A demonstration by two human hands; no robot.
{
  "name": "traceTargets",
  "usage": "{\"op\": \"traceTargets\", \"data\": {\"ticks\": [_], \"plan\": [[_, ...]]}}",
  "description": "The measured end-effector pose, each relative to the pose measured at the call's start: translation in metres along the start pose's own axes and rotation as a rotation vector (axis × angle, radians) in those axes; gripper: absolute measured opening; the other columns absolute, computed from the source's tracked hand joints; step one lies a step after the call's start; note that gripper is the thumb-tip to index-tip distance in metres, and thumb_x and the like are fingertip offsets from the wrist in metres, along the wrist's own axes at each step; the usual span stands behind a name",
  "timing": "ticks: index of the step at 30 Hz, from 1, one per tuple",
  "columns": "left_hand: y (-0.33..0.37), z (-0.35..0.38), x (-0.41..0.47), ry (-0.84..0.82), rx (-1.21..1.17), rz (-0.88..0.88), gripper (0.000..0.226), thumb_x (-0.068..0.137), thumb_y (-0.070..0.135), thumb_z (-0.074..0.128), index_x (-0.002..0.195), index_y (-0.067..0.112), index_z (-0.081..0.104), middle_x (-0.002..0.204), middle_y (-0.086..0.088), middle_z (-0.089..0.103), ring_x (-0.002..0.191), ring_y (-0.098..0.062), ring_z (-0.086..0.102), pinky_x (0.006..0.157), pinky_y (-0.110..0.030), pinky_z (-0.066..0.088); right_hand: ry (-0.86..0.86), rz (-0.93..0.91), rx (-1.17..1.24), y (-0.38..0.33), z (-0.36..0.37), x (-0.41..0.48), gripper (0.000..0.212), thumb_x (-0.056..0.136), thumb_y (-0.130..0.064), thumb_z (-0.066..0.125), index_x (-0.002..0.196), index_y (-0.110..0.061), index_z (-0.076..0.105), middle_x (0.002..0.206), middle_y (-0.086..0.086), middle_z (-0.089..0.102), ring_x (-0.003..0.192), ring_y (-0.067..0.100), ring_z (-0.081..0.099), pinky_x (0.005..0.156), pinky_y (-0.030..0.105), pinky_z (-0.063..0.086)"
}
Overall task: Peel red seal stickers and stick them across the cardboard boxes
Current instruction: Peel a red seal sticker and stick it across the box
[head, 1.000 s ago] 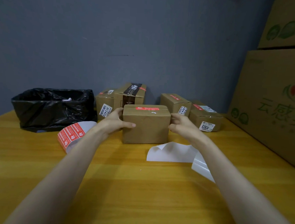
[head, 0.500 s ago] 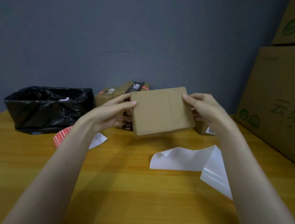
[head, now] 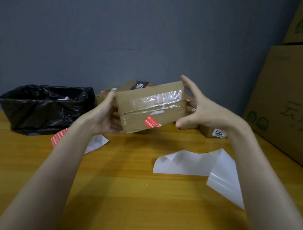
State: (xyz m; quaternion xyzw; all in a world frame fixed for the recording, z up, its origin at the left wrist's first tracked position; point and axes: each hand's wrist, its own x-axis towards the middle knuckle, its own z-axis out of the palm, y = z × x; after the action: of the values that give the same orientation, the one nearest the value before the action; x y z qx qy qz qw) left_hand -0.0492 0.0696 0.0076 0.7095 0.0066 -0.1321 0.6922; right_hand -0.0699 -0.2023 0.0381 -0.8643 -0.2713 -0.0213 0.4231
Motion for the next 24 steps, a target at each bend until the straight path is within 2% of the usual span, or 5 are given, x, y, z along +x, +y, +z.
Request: {"op": "traceTargets", "data": {"ticks": [3,8,14,20,24], "plan": [[-0.003,-0.002,0.000,-0.009,-0.028,-0.044,0.068,0.084,0.073,0.029,0.104,0.015,0.060,0.094,-0.012,0.059,0.065,-0.026,0.067,0.053,-0.032,0.055,-0.046,-0.036,-0.086,0.003,0.008,0.006,0.131,0.040,-0.044,0.088,0.129,-0.070,-0.006,0.156,-0.016,0.003,0.143,0.014,0.017,0.115,0.044,0.026],[-0.006,0.001,-0.003,-0.044,0.083,-0.074,0.075,0.086,0.072,0.020,0.098,0.010,0.061,0.082,-0.017,0.062,0.055,-0.027,0.065,0.049,-0.026,0.055,0.040,-0.104,-0.089,-0.002,0.008,0.004,0.123,0.060,-0.008,0.085,0.144,-0.044,0.003,0.145,-0.015,0.022,0.127,0.000,0.038,0.093,0.018,0.045],[-0.009,0.003,-0.007,-0.012,0.315,-0.053,0.059,0.089,0.067,0.028,0.109,0.020,0.057,0.100,-0.015,0.067,0.069,-0.035,0.070,0.059,-0.032,0.060,0.025,0.041,-0.116,0.003,0.004,0.000,0.101,0.058,-0.019,0.087,0.137,-0.040,0.028,0.127,-0.013,0.047,0.110,-0.001,0.049,0.091,0.024,0.048],[0.001,0.006,-0.004,0.191,0.517,0.057,0.050,0.098,0.047,0.031,0.114,0.009,0.059,0.098,-0.010,0.068,0.083,-0.022,0.068,0.072,-0.037,0.057,0.020,0.187,-0.098,0.016,0.009,0.002,0.094,0.065,-0.023,0.083,0.141,-0.033,0.029,0.118,-0.015,0.046,0.091,-0.006,0.051,0.068,0.007,0.044],[0.004,0.013,-0.003,0.156,0.590,0.140,0.050,0.096,0.047,0.036,0.129,0.013,0.050,0.113,-0.006,0.061,0.094,-0.016,0.062,0.073,-0.028,0.054,0.071,0.237,-0.053,0.026,0.017,0.004,0.096,0.066,-0.019,0.083,0.144,-0.029,0.028,0.116,-0.011,0.048,0.092,0.000,0.054,0.072,0.010,0.044]]}}
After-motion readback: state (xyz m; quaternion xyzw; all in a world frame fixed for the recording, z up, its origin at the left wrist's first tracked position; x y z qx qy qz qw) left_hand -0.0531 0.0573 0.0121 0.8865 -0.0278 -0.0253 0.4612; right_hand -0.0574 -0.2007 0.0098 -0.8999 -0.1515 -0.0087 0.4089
